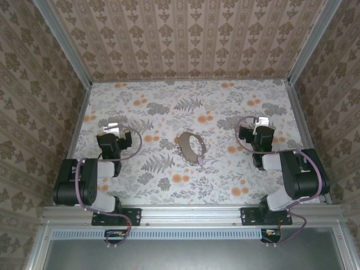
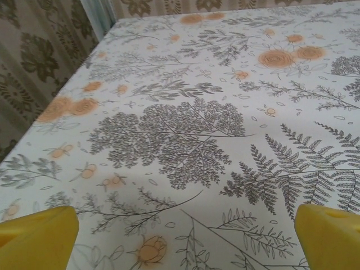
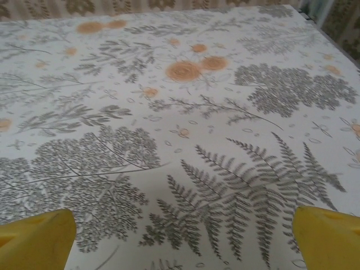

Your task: Put the keys on the keyring

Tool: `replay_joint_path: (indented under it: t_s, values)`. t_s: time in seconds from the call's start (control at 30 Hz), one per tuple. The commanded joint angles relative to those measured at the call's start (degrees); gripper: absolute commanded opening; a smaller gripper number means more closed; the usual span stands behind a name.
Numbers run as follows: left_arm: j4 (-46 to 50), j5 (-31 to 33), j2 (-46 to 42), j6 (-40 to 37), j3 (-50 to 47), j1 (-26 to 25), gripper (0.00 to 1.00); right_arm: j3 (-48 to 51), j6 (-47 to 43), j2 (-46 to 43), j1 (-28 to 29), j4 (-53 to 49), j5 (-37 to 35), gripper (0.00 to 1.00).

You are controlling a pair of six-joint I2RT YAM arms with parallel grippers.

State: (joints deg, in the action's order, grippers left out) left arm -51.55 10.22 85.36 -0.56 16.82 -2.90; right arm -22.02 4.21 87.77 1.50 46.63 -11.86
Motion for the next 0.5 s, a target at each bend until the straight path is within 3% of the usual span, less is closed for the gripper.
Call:
replay_joint_path:
  t_s: [0.0, 0.03, 0.1, 0.47]
  values:
    - [-2.81, -4.13, 2.9, -2.42, 3.81, 0.35, 1.0, -1.24, -1.13, 0.21, -0.44, 2.83, 4.57, 1.0]
    - [2.02, -5.06, 2.32, -2.47, 5.77, 0.41, 1.0, -1.42, -1.05, -0.09, -0.46, 2.28, 4.56, 1.0]
    - [2.54, -8.34, 2.8, -1.98, 6.54, 1.95, 1.0, -1.22, -1.13, -0.12, -0.44, 2.47, 4.53, 1.0]
    - [2.95, -7.86, 2.74, -1.99, 6.56, 1.77, 1.0, -1.33, -1.39, 0.04, -0.22, 2.4, 4.38, 1.0]
